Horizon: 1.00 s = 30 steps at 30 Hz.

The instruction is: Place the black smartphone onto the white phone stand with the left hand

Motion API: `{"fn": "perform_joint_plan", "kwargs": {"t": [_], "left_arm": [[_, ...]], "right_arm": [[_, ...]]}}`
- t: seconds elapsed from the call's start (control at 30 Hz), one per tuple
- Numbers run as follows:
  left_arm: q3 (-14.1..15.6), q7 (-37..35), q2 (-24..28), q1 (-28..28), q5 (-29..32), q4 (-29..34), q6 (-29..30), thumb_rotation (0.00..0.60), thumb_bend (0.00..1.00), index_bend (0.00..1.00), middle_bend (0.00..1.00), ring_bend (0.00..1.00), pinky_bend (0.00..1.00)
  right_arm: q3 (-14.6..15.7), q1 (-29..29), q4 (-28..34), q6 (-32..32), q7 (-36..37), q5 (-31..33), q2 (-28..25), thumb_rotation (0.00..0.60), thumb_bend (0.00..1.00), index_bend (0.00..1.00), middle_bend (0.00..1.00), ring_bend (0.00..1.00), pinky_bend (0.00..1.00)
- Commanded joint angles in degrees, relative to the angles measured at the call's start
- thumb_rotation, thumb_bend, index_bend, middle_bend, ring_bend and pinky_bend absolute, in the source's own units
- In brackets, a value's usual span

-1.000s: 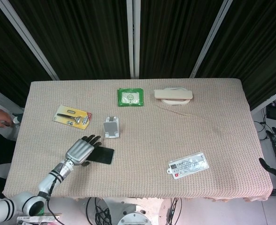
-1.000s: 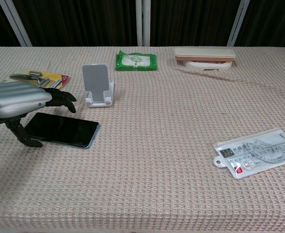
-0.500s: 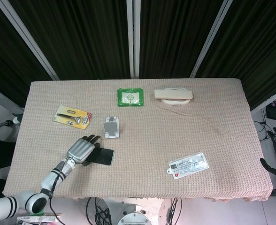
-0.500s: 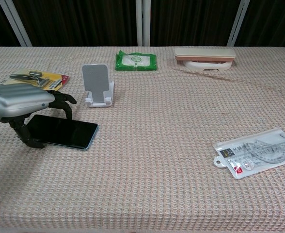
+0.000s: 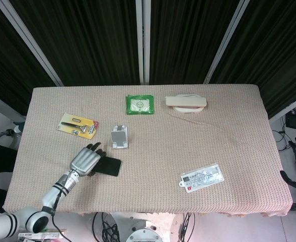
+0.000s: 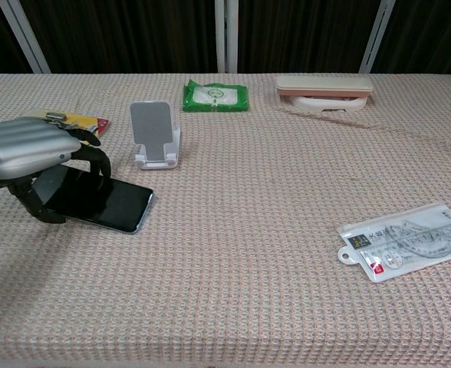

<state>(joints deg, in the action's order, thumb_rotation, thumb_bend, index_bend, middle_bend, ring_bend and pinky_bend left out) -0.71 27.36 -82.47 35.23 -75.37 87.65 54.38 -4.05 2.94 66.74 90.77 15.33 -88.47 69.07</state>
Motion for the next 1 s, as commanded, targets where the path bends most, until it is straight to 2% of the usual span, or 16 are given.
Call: {"fn": "perform_joint_plan", "kwargs": {"t": [0.03, 0.2, 0.43, 0.67, 0.77, 1.0], "left_arm": [[0.3, 0.1, 0.2, -0.2, -0.9, -0.3, 0.8, 0.6, 0.37, 0.56, 0.45, 0.2, 0.29], [0.9, 0.0, 0.1, -0.5, -2.6, -1.3, 2.1, 0.6, 0.37, 0.57, 0.58, 0.39, 0.42], [1.3, -2.3, 1.9, -0.8, -5.5, -1.0, 3.7, 0.6, 0.37, 0.57, 0.6, 0.42, 0.42], [2.1, -6.8, 9.0, -1.0, -14.1, -0.1, 9.2, 0.6, 0.37, 0.57, 0.6, 0.48, 0.44], [1.7, -4.5, 12.2, -0.3, -18.1, -1.6, 11.8, 0.6, 0.37, 0.57, 0.6, 0.53, 0.46], [0.6, 3.8, 15.7, 2.2, -29.2, -7.3, 17.7, 0.6, 0.37, 0.57, 0.6, 0.53, 0.46]], "right_arm": [[0.0, 0.1, 0.1, 0.0, -0.1, -0.1, 0.0, 0.6, 0.16, 0.0, 0.0, 0.0, 0.0], [0.0, 0.1, 0.4, 0.1, -0.5, -0.2, 0.0, 0.6, 0.16, 0.0, 0.0, 0.0, 0.0], [0.0, 0.0, 1.0, 0.1, -0.9, -0.2, -0.4, 0.6, 0.16, 0.0, 0.0, 0.0, 0.0], [0.0, 0.2, 1.5, 0.0, -1.0, -0.5, -0.9, 0.6, 0.16, 0.0, 0.0, 0.0, 0.0], [0.0, 0.4, 1.5, 0.0, -1.2, -0.8, -1.0, 0.6, 0.16, 0.0, 0.0, 0.0, 0.0], [-0.1, 0.8, 2.1, 0.2, -2.1, -1.2, -0.6, 0.6, 0.16, 0.0, 0.0, 0.0, 0.0]]}}
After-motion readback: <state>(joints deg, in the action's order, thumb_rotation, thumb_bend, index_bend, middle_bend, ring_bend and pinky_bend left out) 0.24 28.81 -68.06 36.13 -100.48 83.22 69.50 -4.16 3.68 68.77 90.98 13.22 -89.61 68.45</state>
